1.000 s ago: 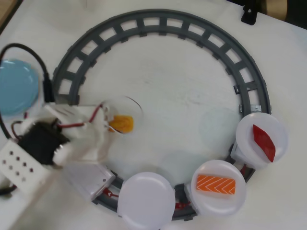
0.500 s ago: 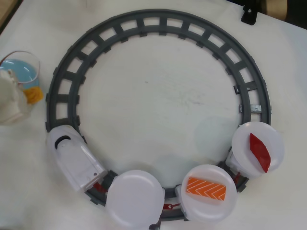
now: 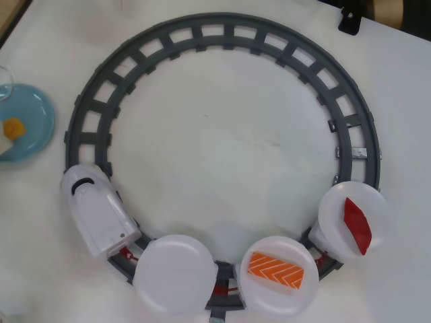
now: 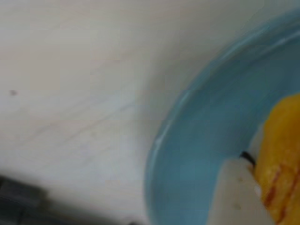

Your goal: Pick up the sushi from the Shinkansen and put it on the blue dish

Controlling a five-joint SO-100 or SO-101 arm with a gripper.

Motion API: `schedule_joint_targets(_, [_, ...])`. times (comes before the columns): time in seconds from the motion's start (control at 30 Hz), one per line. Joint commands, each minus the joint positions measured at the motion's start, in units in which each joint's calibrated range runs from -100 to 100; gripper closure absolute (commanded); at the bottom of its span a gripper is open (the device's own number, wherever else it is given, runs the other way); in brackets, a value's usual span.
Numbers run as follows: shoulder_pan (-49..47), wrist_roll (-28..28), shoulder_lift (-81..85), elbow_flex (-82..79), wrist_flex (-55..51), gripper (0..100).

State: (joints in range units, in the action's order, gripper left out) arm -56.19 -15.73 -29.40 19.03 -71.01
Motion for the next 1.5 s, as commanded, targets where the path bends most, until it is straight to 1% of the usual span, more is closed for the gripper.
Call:
schedule_joint_targets(0.0, [-0.50,1.40,-2.00,7.39,0.22,97])
schedule_joint_targets(0.13, [-0.76,1.97,-6.23,12.71,0.22,96])
schedule_joint_targets(0.17, [-0.76,1.97,-7.14,13.43,0.22,94])
schedule_joint_targets(0.27, [-0.76,1.97,-9.30,15.42,0.31,83])
schedule_joint_targets(0.37, [-0.50,1.97,-10.05,16.86,0.31,78])
schedule_joint_targets(0.5, [0.47,1.66,-9.30,19.02,-0.37,77])
schedule_joint_targets(0.6, [1.35,1.61,-6.98,21.55,-4.11,77])
schedule_joint_targets(0.73, [1.44,2.08,1.40,21.01,-8.69,78])
schedule_joint_targets(0.8, [0.82,2.81,7.87,17.76,-9.71,78])
schedule_joint_targets(0.87, [-0.67,4.27,15.75,11.63,-8.69,79])
schedule_joint_targets(0.9, [-1.38,4.95,19.90,6.67,-7.08,82])
schedule_joint_targets(1.03, [-5.08,8.25,37.57,-22.10,8.04,98])
schedule_joint_targets(1.17, [-8.69,9.45,52.75,-51.85,24.26,97])
schedule_joint_targets(1.3, [-9.48,10.86,66.35,-75.57,39.03,97])
schedule_joint_targets(1.4, [-10.45,10.76,77.47,-89.00,46.76,97])
schedule_joint_targets(1.47, [-11.68,10.65,85.18,-95.86,48.55,97])
